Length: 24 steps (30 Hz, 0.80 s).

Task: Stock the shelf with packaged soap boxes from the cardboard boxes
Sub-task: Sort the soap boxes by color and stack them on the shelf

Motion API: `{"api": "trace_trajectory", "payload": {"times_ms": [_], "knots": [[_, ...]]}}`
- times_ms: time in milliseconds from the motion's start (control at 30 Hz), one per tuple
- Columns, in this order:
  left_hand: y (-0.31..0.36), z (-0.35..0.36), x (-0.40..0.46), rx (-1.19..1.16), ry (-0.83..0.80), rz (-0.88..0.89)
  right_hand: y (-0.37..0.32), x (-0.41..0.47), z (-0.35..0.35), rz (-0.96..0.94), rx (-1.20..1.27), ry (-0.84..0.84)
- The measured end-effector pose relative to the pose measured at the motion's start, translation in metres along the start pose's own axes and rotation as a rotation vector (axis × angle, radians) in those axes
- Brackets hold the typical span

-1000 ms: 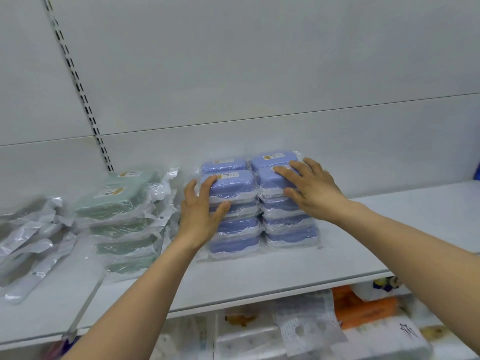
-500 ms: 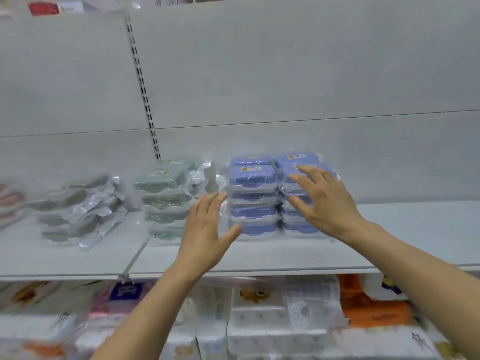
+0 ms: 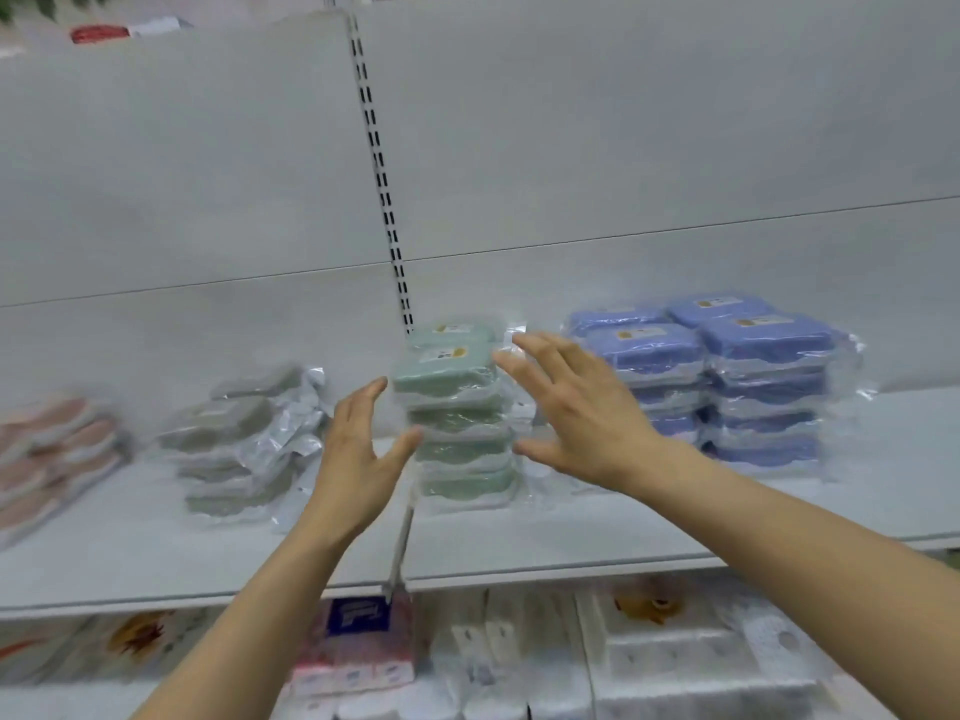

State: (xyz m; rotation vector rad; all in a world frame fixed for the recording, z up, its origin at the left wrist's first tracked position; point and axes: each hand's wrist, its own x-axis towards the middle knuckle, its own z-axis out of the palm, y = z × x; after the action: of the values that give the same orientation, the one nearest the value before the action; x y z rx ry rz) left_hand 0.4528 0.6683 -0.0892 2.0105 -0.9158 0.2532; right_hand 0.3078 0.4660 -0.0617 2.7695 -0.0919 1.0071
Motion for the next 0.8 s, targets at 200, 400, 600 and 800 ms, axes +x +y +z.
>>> {"api": "trace_trajectory", "payload": {"times_ms": [200,400,600,800], "knots": [[-0.044,-0.014,0.056,-0.116,-0.156,0.084,-0.049,0.044,0.057,0.052,-0.267,-0.139],[-0.055,-0.002,0.095,-0.246,-0.263,0.074,-0.038,0.061,0.082,0.246,-0.205,-0.238],[-0.060,0.003,0.102,-0.351,-0.321,0.055,-0.037,0.069,0.079,0.232,-0.204,-0.301],[-0.083,0.018,0.058,-0.369,-0.534,-0.106,-0.033,0.067,0.077,0.217,-0.233,-0.286]]}}
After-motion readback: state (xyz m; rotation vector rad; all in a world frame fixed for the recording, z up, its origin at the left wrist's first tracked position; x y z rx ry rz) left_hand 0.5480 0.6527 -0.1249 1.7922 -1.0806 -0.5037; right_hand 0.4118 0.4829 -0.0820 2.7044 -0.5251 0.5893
